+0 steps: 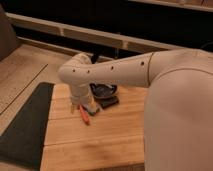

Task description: Place the eraser on the white sponge

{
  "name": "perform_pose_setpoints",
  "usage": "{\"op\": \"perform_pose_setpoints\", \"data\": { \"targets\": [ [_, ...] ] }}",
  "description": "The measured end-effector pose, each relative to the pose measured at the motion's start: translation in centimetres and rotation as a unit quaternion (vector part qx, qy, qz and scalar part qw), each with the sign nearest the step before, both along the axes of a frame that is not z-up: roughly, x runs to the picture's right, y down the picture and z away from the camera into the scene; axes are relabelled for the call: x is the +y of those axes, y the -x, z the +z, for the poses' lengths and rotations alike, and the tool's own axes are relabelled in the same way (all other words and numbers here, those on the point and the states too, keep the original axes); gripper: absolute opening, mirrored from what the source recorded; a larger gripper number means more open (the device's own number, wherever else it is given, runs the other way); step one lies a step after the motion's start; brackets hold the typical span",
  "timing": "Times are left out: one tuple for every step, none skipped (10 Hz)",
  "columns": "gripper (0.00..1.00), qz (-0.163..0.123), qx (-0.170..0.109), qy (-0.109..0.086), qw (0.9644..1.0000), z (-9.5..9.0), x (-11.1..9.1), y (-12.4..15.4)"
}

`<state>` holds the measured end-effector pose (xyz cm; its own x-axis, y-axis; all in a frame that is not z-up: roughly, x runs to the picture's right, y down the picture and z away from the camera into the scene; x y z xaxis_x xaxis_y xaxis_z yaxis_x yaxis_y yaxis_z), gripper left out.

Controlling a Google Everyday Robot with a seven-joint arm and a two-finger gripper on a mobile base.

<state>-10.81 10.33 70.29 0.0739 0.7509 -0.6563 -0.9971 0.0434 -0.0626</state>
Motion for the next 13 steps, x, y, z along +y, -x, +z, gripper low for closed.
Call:
{"op": "perform_pose_setpoints", "data": {
  "targets": [
    [0.65, 0.000, 0.000, 0.000, 1.0000, 0.0, 0.0, 0.0],
    [0.65, 0.000, 0.000, 0.000, 1.0000, 0.0, 0.0, 0.0],
    [0.65, 0.000, 0.000, 0.000, 1.0000, 0.0, 0.0, 0.0],
    [0.65, 0.000, 0.000, 0.000, 1.0000, 0.0, 0.0, 0.0],
    [0.65, 0.000, 0.000, 0.000, 1.0000, 0.0, 0.0, 0.0],
    [0.65, 0.000, 0.000, -0.001, 1.0000, 0.0, 0.0, 0.0],
    [0.65, -0.002, -0.001, -0.004, 1.0000, 0.0, -0.2, 0.0],
    [0.65, -0.010, -0.008, -0.015, 0.9998, 0.3, -0.8, -0.2],
    [0.65, -0.020, -0.022, -0.048, 0.9984, 1.4, -2.6, -1.0],
    [0.65, -0.024, -0.031, -0.073, 0.9966, 2.1, -4.2, -2.2],
    [0.65, -0.022, -0.040, -0.104, 0.9935, 2.9, -6.1, -3.8],
    [0.65, -0.019, -0.040, -0.129, 0.9907, 3.5, -7.7, -5.9],
    [0.65, -0.016, -0.042, -0.133, 0.9901, 3.5, -7.9, -6.0]
  ]
}}
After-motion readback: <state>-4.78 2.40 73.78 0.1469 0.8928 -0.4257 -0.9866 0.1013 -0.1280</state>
